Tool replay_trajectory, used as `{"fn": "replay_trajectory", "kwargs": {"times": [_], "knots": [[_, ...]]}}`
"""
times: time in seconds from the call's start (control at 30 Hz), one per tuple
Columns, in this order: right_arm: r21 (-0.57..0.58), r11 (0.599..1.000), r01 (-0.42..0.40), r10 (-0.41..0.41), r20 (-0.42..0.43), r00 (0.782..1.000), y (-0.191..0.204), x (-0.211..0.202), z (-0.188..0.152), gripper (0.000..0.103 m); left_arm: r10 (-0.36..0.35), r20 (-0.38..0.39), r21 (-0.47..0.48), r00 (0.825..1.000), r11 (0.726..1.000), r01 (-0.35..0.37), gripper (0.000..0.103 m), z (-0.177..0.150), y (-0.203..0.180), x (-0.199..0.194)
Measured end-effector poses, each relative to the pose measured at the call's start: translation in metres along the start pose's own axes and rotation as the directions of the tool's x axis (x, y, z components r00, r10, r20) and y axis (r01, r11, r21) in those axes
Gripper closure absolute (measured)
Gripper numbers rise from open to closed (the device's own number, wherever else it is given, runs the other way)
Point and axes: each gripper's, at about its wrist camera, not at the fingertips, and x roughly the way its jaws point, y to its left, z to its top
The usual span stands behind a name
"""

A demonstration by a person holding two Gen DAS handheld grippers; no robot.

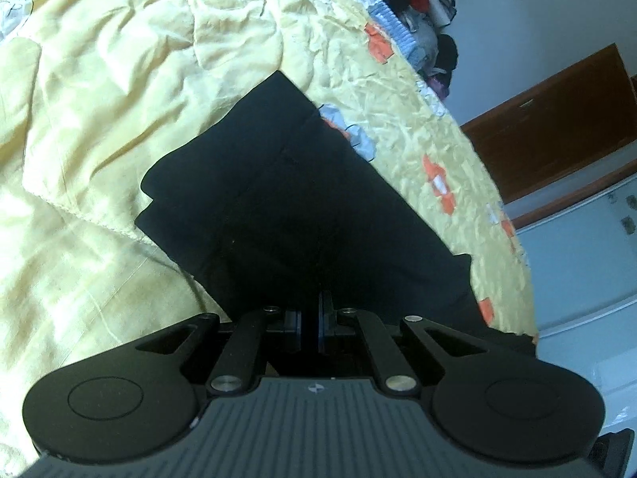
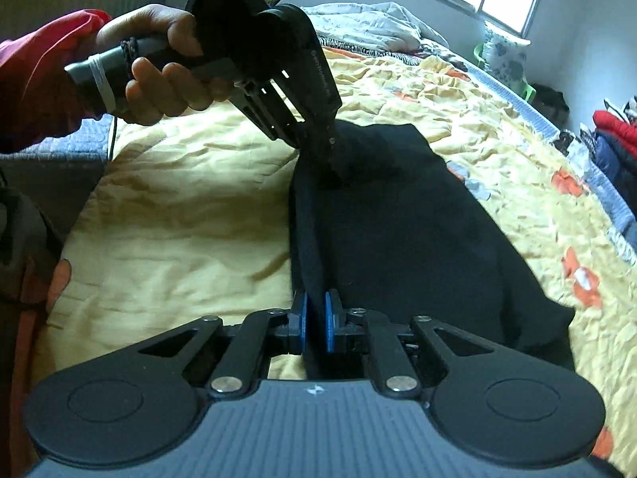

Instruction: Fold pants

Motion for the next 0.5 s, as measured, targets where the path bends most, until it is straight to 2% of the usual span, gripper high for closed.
{"fn": "replay_trajectory", "kwargs": {"times": [0.03, 0.07, 0.2, 0.27, 0.33, 0.37, 0.43, 0.5], "knots": [[0.029, 1.0, -0.003, 0.003, -0.001, 1.0, -0.003, 0.001, -0.002, 0.094, 0.001, -0.003, -0.005, 1.0, 1.0, -0.001, 0.094, 0.0, 0.001, 0.003], [0.058, 0.998, -0.007, 0.007, 0.002, 1.0, -0.003, 0.0, -0.006, 0.092, 0.0, 0.0, -0.006, 1.0, 1.0, 0.0, 0.082, 0.0, 0.001, 0.003], [0.152, 0.988, 0.019, -0.026, 0.046, 0.999, 0.004, -0.012, -0.016, 0.088, 0.066, 0.046, 0.058, 0.997, 0.996, -0.069, 0.074, -0.005, -0.009, -0.009], [0.162, 0.985, 0.055, -0.068, 0.075, 0.995, 0.011, -0.029, -0.024, 0.087, 0.116, 0.087, 0.101, 0.989, 0.987, -0.125, 0.07, -0.008, -0.014, -0.019], [0.23, 0.969, 0.086, -0.113, 0.107, 0.988, 0.01, -0.055, -0.038, 0.087, 0.159, 0.137, 0.139, 0.978, 0.974, -0.178, 0.063, -0.01, -0.018, -0.031], [0.279, 0.955, 0.104, -0.142, 0.12, 0.983, 0.007, -0.069, -0.047, 0.087, 0.182, 0.166, 0.16, 0.969, 0.965, -0.209, 0.056, -0.012, -0.021, -0.036], [0.383, 0.904, 0.188, -0.248, 0.112, 0.962, -0.003, -0.101, -0.073, 0.087, 0.216, 0.226, 0.201, 0.95, 0.944, -0.262, 0.053, -0.015, -0.027, -0.046], [0.484, 0.819, 0.308, -0.377, 0.049, 0.925, -0.014, -0.131, -0.103, 0.086, 0.217, 0.269, 0.252, 0.938, 0.924, -0.286, 0.053, -0.021, -0.04, -0.052]]}}
